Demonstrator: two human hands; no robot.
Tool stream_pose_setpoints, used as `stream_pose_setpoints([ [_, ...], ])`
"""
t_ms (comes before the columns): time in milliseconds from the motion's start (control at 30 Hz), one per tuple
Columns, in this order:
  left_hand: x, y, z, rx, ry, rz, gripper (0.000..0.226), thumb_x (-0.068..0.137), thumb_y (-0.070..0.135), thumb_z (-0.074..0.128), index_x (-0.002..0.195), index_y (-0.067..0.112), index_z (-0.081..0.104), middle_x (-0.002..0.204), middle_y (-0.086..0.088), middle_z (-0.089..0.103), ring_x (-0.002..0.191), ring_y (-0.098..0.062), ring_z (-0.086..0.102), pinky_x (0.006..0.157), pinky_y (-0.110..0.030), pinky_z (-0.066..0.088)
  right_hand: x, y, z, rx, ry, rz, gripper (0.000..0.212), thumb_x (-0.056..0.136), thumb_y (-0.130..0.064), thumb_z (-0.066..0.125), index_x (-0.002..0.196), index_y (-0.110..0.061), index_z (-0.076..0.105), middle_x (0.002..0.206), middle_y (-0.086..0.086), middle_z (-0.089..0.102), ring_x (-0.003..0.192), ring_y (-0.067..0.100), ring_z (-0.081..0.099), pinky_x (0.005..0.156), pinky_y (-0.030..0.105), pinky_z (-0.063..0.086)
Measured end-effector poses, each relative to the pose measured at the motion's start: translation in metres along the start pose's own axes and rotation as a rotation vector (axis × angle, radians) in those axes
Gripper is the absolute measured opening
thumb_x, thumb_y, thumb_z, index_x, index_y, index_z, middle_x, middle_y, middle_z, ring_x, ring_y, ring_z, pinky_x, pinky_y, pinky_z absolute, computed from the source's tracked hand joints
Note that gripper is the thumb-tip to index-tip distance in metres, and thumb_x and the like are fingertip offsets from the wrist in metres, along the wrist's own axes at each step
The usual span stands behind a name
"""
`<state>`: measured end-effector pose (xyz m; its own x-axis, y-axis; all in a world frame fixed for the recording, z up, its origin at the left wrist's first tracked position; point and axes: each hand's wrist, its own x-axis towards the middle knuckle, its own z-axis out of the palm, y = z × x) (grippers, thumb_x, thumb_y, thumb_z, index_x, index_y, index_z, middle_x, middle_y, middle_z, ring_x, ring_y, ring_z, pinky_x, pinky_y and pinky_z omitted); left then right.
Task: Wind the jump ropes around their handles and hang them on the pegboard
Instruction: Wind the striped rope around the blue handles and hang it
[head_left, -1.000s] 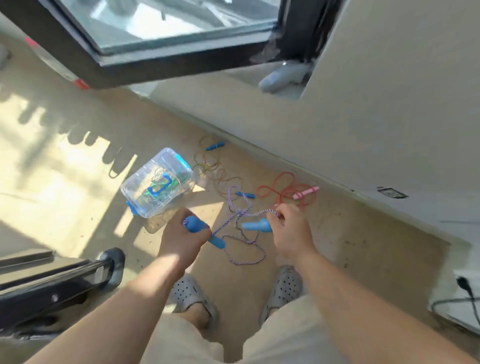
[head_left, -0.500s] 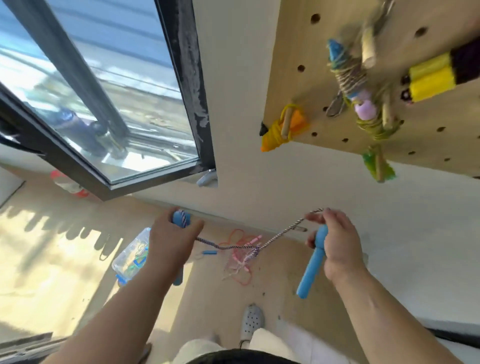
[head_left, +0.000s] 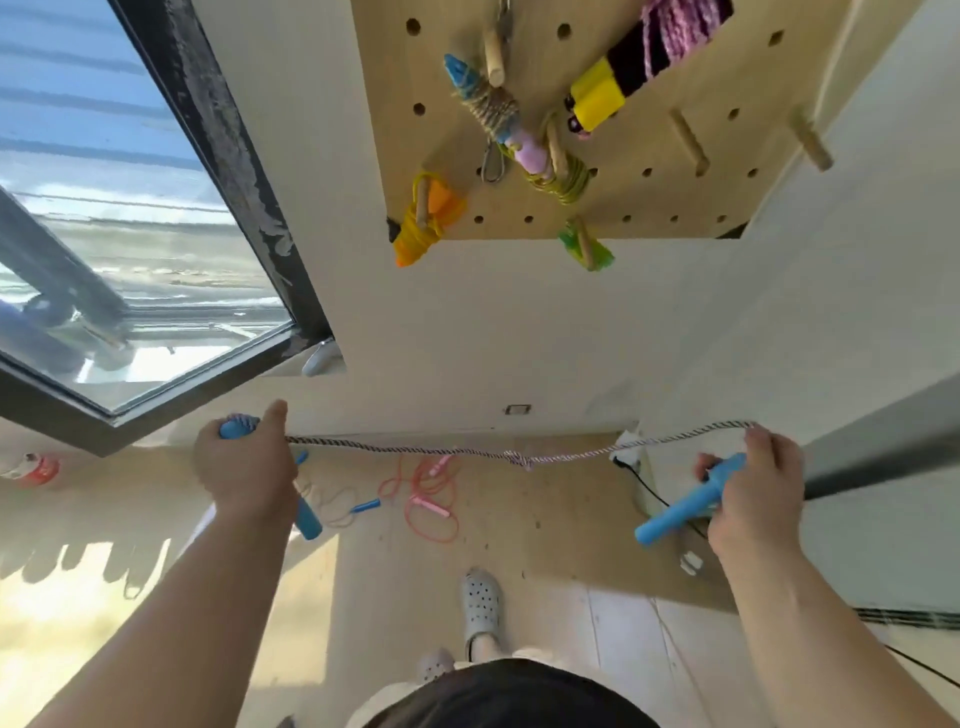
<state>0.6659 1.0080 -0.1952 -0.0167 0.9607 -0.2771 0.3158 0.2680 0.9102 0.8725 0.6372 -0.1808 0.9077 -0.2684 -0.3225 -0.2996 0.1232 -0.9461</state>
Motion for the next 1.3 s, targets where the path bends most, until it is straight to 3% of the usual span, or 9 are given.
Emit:
stream_pose_setpoints([
  [133, -0.004, -0.016, 0.004, 0.125, -0.151, 0.013, 0.044, 0.078, 0.037, 0.082, 0.106, 0.014, 0.058, 0.092, -0.013, 0.066, 0.071, -0.027, 0.062, 0.069, -0.040, 0.057, 0.003, -0.013, -0.041, 0.106, -0.039, 0.040, 0.009, 0.107, -0.026, 0.043, 0.102, -0.024, 0.050, 0.114, 0.004, 0.073, 0.089, 0.026, 0.073, 0.085, 0.042, 0.058],
  [367, -0.060, -0.081, 0.014, 0.739, -0.535, 0.244, 0.026, 0.069, 0.010, 0.082, 0.083, 0.013, 0.061, 0.075, -0.007, 0.059, 0.081, -0.036, 0.061, 0.066, -0.035, 0.043, -0.031, -0.071, -0.018, 0.178, -0.613, 0.093, 0.029, 0.107, -0.023, 0.042, 0.082, -0.012, 0.053, 0.082, 0.016, 0.067, 0.068, 0.029, 0.060, 0.071, 0.044, 0.057],
  [533, -0.112, -0.110, 0.044, 1.095, -1.062, 0.359, 0.082, 0.071, -0.003, 0.056, 0.141, 0.039, 0.048, 0.074, -0.001, 0.056, 0.062, -0.014, 0.050, 0.060, -0.034, 0.051, -0.042, -0.142, -0.018, 0.270, -1.021, 0.023, 0.027, 0.103, -0.031, 0.042, 0.084, -0.014, 0.053, 0.077, 0.011, 0.060, 0.067, 0.025, 0.056, 0.086, 0.054, 0.056],
  [667, -0.186, -0.102, 0.092, 1.324, -1.303, 0.521, 0.092, 0.079, 0.012, 0.064, 0.155, 0.045, 0.024, 0.107, -0.006, 0.066, 0.082, -0.016, 0.054, 0.057, -0.018, 0.037, -0.038, -0.195, -0.035, 0.382, -1.256, -0.065, 0.032, 0.099, -0.032, 0.041, 0.079, -0.017, 0.061, 0.069, 0.009, 0.060, 0.063, 0.022, 0.056, 0.087, 0.052, 0.056],
  [767, -0.223, -0.111, 0.128, 1.250, -1.339, 0.524, 0.094, 0.083, 0.025, 0.073, 0.158, 0.044, 0.020, 0.128, -0.003, 0.063, 0.097, -0.015, 0.056, 0.078, -0.023, 0.044, -0.030, -0.220, -0.050, 0.478, -1.353, -0.117, 0.022, 0.093, -0.030, 0.048, 0.083, -0.013, 0.057, 0.069, 0.011, 0.060, 0.064, 0.025, 0.055, 0.090, 0.055, 0.053],
  [867, -0.249, -0.111, 0.157, 0.994, -1.460, 0.410, 0.079, 0.084, 0.027, 0.078, 0.150, 0.045, 0.039, 0.133, 0.007, 0.058, 0.112, -0.012, 0.058, 0.099, -0.027, 0.046, -0.015, -0.229, -0.062, 0.443, -1.336, -0.151, 0.022, 0.091, -0.029, 0.047, 0.078, -0.013, 0.054, 0.066, 0.013, 0.059, 0.062, 0.026, 0.052, 0.089, 0.054, 0.053],
  [967, -0.270, -0.102, 0.176, 1.029, -1.728, 0.304, 0.039, 0.083, 0.018, 0.075, 0.114, 0.041, 0.068, 0.094, 0.001, 0.064, 0.075, -0.013, 0.058, 0.070, -0.026, 0.052, 0.004, -0.222, -0.070, 0.367, -1.227, -0.192, 0.034, 0.097, -0.026, 0.040, 0.070, -0.015, 0.056, 0.063, 0.011, 0.058, 0.060, 0.026, 0.051, 0.089, 0.051, 0.054],
  [1067, -0.279, -0.101, 0.179, 1.220, -1.883, 0.380, 0.017, 0.086, 0.018, 0.075, 0.102, 0.022, 0.071, 0.082, 0.005, 0.063, 0.068, -0.011, 0.058, 0.066, -0.021, 0.049, 0.031, -0.206, -0.078, 0.346, -1.031, -0.206, 0.041, 0.100, -0.024, 0.038, 0.066, -0.017, 0.059, 0.065, 0.011, 0.060, 0.061, 0.025, 0.053, 0.092, 0.050, 0.054],
  [1300, -0.271, -0.069, 0.164, 0.529, -1.452, -0.026, 0.015, 0.094, 0.009, 0.068, 0.083, 0.005, 0.060, 0.075, -0.028, 0.068, 0.059, -0.028, 0.052, 0.051, -0.032, 0.046, 0.107, -0.145, -0.096, 0.070, -0.625, -0.278, 0.021, 0.097, -0.015, 0.052, 0.078, -0.015, 0.061, 0.098, 0.018, 0.067, 0.085, 0.025, 0.059, 0.090, 0.043, 0.050],
])
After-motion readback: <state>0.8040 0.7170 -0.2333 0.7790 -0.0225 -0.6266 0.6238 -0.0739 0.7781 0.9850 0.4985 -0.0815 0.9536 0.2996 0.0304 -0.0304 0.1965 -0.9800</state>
